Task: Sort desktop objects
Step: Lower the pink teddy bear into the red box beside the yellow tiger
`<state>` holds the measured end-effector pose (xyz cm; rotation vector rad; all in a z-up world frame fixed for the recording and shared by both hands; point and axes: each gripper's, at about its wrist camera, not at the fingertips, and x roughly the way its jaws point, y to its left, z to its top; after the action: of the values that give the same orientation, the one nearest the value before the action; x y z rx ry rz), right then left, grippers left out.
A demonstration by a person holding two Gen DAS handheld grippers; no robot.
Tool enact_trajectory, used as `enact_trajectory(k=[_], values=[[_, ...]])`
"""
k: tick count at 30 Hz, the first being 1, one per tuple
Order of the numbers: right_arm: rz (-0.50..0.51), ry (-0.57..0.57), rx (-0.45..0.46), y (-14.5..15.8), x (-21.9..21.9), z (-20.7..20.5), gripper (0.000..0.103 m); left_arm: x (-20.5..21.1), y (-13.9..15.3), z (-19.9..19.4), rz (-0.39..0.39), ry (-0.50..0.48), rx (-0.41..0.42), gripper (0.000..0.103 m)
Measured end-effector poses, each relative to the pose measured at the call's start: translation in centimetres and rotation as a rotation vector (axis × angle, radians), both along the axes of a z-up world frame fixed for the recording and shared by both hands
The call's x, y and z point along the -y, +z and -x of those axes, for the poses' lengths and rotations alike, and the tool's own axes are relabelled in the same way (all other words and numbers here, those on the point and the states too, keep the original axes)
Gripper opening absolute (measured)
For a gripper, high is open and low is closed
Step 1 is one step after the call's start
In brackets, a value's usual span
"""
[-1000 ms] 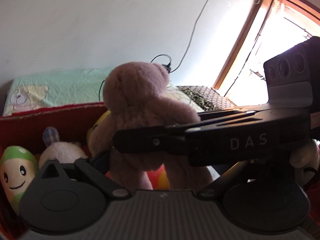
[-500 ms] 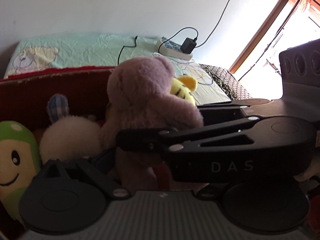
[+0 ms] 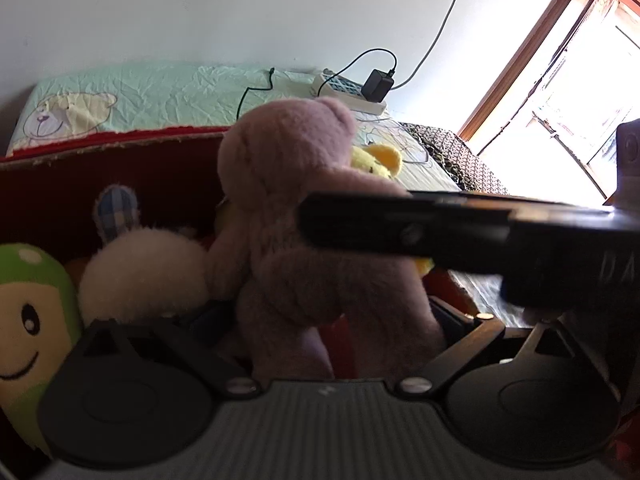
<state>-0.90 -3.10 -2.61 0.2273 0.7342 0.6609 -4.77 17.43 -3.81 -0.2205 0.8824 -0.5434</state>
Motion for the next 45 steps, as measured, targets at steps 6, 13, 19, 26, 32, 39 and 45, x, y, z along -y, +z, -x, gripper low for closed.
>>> enact_trajectory(k=[6,13,19,26,32,39,45], values=[[-0.133,-0.034,-0.101,-0.6,1.1,-1.0,0.024,0.4,0.0,0.2,-0.043,0.007,0.016,0.100],[-0.005,0.001,-0.054,-1.7,-2.2,-1.7,0.022,0.3,-0.3,0.1,-0.050,0.014,0.002,0.099],[0.113,0.060,-0.008,-1.9,-4.0,-1.7,0.021,-0.6,-0.8,-0.6,-0.026,0.027,-0.047,0.099],[0.134,0.096,-0.044,-2.2,-3.4,-1.5,0.021,-0.3,-1.0,-0.5,-0.051,0.002,-0.039,0.100],[0.133,0.088,-0.041,-3.4,-4.1,-2.7,0.021,-0.6,-1.6,-1.1,-0.050,0.027,-0.065,0.100],[0.121,0.080,-0.020,-3.4,-3.7,-2.1,0.020,-0.4,-1.9,-1.1,-0.068,0.018,-0.058,0.101],[0.068,0.060,-0.015,-3.1,-2.8,-1.6,0.028,-0.2,-1.9,-1.1,-0.078,0.014,-0.056,0.103]])
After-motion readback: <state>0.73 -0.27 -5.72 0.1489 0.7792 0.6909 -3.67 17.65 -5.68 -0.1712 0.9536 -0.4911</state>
